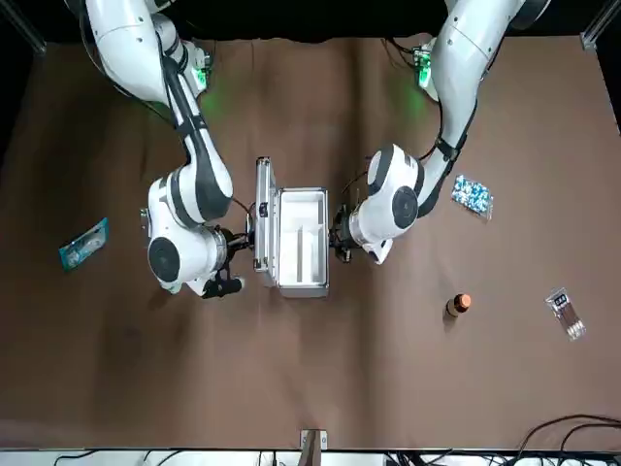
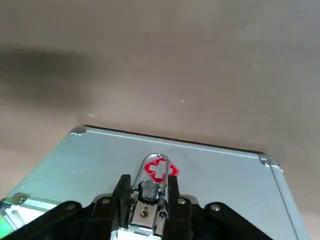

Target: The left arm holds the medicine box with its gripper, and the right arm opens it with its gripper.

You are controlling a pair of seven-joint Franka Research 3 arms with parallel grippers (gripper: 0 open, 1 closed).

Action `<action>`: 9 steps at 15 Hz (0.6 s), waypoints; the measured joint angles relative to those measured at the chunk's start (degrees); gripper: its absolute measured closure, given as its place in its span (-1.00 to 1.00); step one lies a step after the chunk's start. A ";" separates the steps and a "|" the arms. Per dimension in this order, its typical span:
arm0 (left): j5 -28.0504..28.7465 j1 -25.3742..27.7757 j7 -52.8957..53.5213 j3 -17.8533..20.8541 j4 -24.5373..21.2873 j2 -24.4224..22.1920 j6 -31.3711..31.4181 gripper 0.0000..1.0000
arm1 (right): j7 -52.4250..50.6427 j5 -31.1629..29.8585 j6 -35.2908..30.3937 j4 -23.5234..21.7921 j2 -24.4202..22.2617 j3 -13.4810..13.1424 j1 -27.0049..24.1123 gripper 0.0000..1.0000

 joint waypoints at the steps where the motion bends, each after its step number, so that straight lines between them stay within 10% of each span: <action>1: 0.01 0.02 0.00 0.04 0.13 -0.01 0.10 0.16 | -0.14 0.38 -0.16 -0.01 0.05 -0.01 -0.05 -0.96; 9: 0.05 0.15 0.00 0.22 0.54 -0.42 0.17 0.02 | -5.68 6.87 -3.57 -0.17 1.69 -0.18 -3.50 -0.96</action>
